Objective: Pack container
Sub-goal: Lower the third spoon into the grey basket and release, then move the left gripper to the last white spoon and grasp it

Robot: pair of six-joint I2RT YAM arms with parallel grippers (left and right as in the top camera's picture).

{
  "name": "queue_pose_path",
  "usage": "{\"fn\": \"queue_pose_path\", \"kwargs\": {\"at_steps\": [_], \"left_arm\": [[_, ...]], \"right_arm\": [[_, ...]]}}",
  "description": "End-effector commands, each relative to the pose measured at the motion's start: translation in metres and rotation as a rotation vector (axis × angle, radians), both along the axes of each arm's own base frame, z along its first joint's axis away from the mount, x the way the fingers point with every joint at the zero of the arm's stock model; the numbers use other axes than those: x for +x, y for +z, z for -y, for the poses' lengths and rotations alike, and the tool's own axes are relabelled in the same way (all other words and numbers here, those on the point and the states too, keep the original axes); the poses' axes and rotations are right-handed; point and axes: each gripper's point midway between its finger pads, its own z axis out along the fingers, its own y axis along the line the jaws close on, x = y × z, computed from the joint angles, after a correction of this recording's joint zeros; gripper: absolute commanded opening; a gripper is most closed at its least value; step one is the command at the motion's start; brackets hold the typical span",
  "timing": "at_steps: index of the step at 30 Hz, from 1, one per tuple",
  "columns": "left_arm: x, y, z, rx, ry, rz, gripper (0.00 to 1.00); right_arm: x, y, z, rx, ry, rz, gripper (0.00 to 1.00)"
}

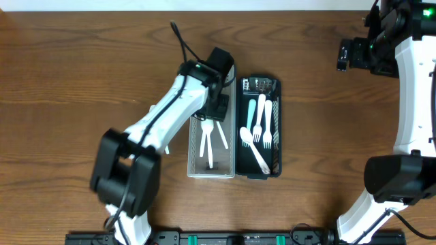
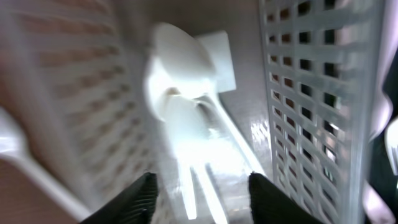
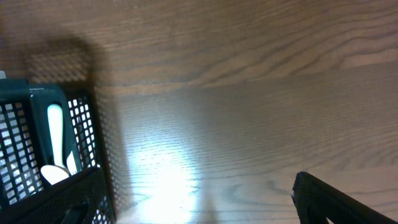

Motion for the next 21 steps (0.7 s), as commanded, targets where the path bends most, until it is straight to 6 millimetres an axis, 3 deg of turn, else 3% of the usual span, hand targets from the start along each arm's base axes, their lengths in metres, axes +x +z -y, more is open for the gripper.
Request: {"fn": "queue_pose_path", "kwargs": {"at_steps": [1, 4, 6, 9, 13, 16, 21], "left_arm": [[0.017, 0.070, -0.024, 0.044, 0.022, 0.219, 0.60], [0.020, 0.113, -0.059, 0.046, 0.120, 0.328, 0.62], [0.022, 0.132, -0.090, 0.028, 0.232, 0.365, 0.63], [0.024, 0.135, -0.137, 0.011, 0.391, 0.345, 0.66], [0.020, 0.100, -0.166, -0.083, 0.499, 0.202, 0.69], [0.012, 0.059, -0.186, -0.059, 0.561, 0.083, 0.70], [-0.001, -0.004, -0.191, -0.009, 0.567, -0.092, 0.70]], "right_arm": [[-0.002, 0.001, 0.001, -0.002, 0.013, 0.000, 0.99], [-0.002, 0.001, 0.001, -0.002, 0.013, 0.000, 0.99], [-0.002, 0.001, 0.001, -0.002, 0.013, 0.000, 0.99], [-0.002, 0.001, 0.001, -0.002, 0.013, 0.001, 0.99], [-0.002, 0.001, 0.001, -0.002, 0.013, 0.001, 0.99], [-0.002, 0.001, 0.001, -0.002, 0.013, 0.001, 0.99], [-0.002, 0.001, 0.001, -0.002, 0.013, 0.001, 0.99]]}}
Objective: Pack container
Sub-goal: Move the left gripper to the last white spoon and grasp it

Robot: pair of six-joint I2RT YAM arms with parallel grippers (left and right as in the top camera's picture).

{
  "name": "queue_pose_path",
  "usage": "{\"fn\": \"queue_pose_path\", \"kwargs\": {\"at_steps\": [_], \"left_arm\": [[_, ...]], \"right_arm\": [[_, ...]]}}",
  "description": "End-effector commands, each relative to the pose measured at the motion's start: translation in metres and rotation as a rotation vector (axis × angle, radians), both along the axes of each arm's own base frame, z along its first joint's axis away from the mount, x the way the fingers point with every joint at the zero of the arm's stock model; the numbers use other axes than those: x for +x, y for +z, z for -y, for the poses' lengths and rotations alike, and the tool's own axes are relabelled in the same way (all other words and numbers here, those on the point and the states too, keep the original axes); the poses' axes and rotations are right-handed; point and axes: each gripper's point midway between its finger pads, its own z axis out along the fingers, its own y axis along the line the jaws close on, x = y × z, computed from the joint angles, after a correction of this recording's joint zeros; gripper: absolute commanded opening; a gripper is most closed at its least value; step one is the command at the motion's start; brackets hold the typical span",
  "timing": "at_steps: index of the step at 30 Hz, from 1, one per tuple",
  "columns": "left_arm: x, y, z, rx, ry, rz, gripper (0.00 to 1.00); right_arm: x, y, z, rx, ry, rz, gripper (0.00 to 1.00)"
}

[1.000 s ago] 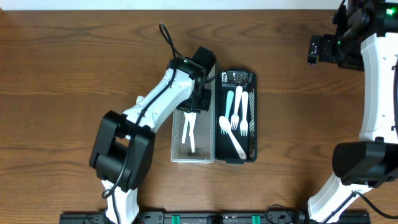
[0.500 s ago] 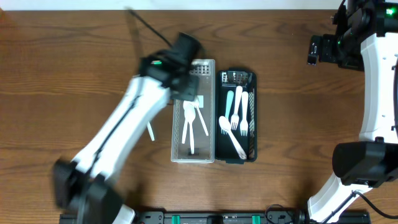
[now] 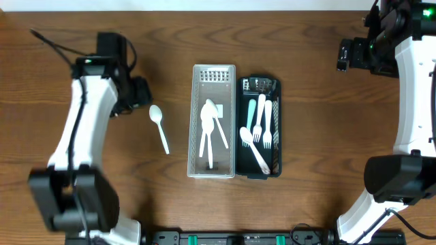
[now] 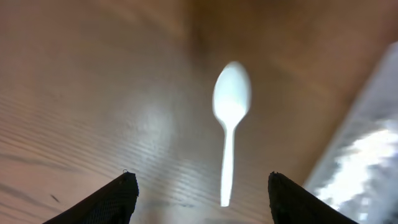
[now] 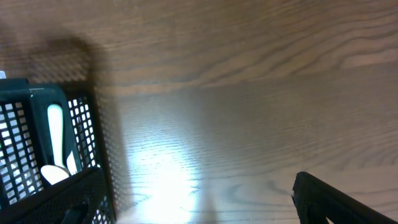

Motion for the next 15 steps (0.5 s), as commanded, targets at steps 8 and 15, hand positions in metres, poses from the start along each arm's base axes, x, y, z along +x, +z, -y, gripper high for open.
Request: {"fn": "queue_pose_path", "kwargs": {"at_steps": [8, 15], "left_arm": [[-0.012, -0.081, 0.019, -0.033, -0.056, -0.212, 0.70], [-0.016, -0.108, 0.030, -0.099, -0.073, -0.273, 0.70]], "right_arm": [[-0.002, 0.001, 0.001, -0.002, 0.013, 0.000, 0.99], [-0.003, 0.001, 0.001, -0.002, 0.013, -0.002, 0.99]]}}
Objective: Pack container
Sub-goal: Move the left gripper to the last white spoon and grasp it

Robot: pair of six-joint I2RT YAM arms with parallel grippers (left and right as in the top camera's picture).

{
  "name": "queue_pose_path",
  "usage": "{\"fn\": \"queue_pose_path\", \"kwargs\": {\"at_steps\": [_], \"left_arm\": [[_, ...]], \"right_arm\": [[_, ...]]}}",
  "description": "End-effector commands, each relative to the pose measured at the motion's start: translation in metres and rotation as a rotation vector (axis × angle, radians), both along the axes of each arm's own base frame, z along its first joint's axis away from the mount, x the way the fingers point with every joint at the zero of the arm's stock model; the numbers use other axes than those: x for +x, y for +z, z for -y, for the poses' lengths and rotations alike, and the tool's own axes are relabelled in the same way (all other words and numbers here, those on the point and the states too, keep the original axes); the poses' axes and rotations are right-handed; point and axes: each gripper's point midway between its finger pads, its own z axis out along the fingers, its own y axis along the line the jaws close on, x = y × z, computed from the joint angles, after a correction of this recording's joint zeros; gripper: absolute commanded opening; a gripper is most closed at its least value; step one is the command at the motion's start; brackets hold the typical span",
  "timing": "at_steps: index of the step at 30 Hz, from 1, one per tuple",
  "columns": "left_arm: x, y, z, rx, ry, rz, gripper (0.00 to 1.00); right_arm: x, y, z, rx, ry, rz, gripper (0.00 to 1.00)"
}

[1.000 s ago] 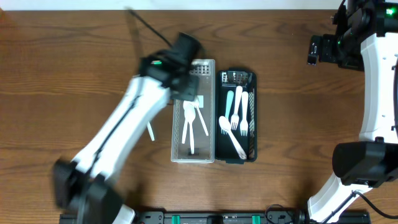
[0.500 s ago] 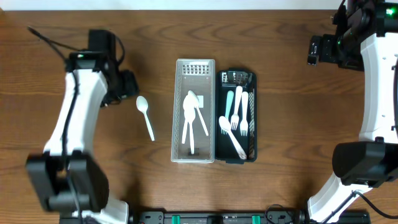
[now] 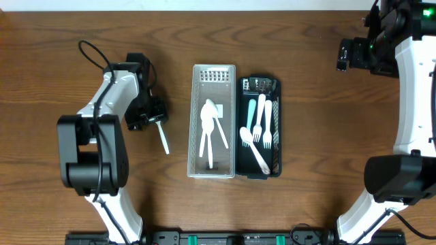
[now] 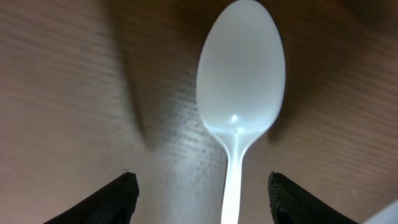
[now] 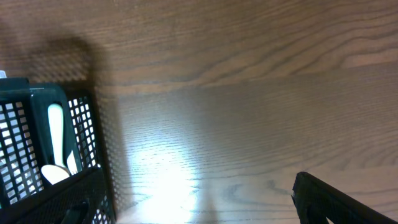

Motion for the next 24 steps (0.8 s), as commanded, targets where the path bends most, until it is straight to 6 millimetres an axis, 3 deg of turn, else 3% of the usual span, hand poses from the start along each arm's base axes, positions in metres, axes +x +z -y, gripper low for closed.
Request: {"fn": "queue_pose_path", "kwargs": {"at_steps": [1, 9, 11, 13, 15, 20, 24], "left_arm": [[-0.003, -0.013, 0.008, -0.049, -0.023, -0.033, 0.70], [-0.010, -0.025, 0.007, -0.045, -0.030, -0.052, 0.66], [-0.010, -0.025, 0.006, -0.042, -0.031, -0.053, 0.56], [-0.011, -0.025, 0.006, -0.042, -0.034, -0.056, 0.31], [-0.011, -0.024, 0.006, -0.043, -0.034, -0.059, 0.15], [-0.012, -0.024, 0.006, -0.042, -0.033, -0.063, 0.06], [-0.014, -0.013, 0.007, -0.041, -0.029, -0.060, 0.06]], "right_arm": [[-0.002, 0.001, 0.001, -0.003, 0.013, -0.001, 0.99], [-0.002, 0.001, 0.001, -0.003, 0.013, 0.000, 0.99], [-0.002, 0.001, 0.001, -0.003, 0.013, 0.000, 0.99], [-0.002, 0.001, 0.001, -0.003, 0.013, 0.000, 0.99], [-0.002, 0.001, 0.001, -0.003, 0.013, 0.000, 0.99], [-0.002, 0.001, 0.001, -0.003, 0.013, -0.001, 0.99], [-0.002, 0.001, 0.001, -0.004, 0.013, -0.001, 0.99]]}}
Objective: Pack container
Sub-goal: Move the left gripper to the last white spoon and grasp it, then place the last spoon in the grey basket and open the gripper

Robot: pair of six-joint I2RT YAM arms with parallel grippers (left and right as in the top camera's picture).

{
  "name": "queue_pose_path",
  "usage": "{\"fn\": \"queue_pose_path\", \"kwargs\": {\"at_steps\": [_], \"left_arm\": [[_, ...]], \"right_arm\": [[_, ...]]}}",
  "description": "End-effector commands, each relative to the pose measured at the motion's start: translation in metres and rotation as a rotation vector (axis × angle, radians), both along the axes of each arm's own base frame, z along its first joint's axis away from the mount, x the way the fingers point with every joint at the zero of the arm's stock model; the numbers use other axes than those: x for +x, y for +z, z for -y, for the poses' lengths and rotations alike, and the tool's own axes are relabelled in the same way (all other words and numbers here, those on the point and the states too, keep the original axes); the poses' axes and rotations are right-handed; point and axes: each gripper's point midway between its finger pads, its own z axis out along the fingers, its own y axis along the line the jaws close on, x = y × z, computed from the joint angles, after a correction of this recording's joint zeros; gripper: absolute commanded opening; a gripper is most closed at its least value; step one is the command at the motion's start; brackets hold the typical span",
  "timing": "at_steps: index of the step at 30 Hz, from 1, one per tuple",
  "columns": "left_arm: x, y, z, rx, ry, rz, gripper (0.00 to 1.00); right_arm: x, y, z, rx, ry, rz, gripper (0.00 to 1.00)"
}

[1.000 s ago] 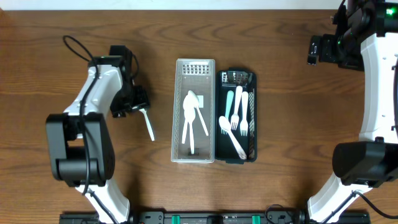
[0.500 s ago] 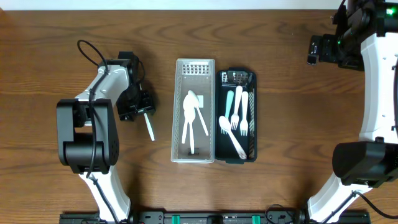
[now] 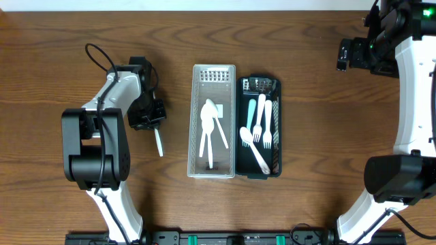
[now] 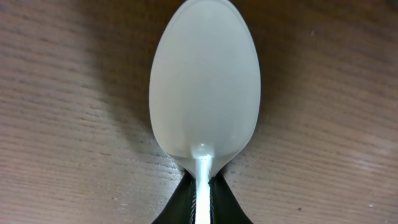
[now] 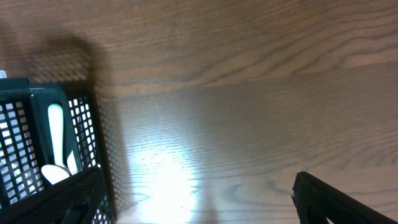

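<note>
A white plastic spoon (image 4: 204, 81) lies on the wooden table left of the baskets, its handle (image 3: 159, 144) sticking out toward the front. My left gripper (image 4: 202, 202) is down on it, shut on the handle just below the bowl, and sits at the table's left middle (image 3: 151, 121). The clear white basket (image 3: 212, 163) holds three white utensils. Beside it the black basket (image 3: 275, 129) holds several forks and spoons. My right gripper (image 3: 345, 54) hangs open at the far right, holding nothing, with the black basket's corner (image 5: 37, 143) to its left.
The two baskets stand side by side, touching, in the middle of the table. The left arm's cable (image 3: 95, 54) loops over the table behind the left gripper. Bare wood (image 5: 236, 124) lies under the right gripper.
My left gripper, open around the spoon before, is now shut on its handle. The spoon has shifted slightly toward the left. The right arm has not moved.
My left gripper was open low inside the white basket over the utensils there. Then it was at the far left with a loose spoon on the table ahead of it. It then stood open right over that spoon, and now grips its handle.
</note>
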Motion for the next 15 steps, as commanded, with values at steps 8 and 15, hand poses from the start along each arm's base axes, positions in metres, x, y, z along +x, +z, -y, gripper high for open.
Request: {"fn": "queue_pose_path", "kwargs": {"at_steps": [8, 15], "left_arm": [[0.012, 0.124, 0.045, -0.032, -0.121, 0.262, 0.06], [-0.005, 0.203, 0.134, -0.121, -0.336, 0.508, 0.06]], "right_arm": [[0.000, 0.002, 0.001, -0.005, 0.013, 0.007, 0.99], [0.000, 0.002, 0.001, -0.004, 0.013, 0.009, 0.99]]}}
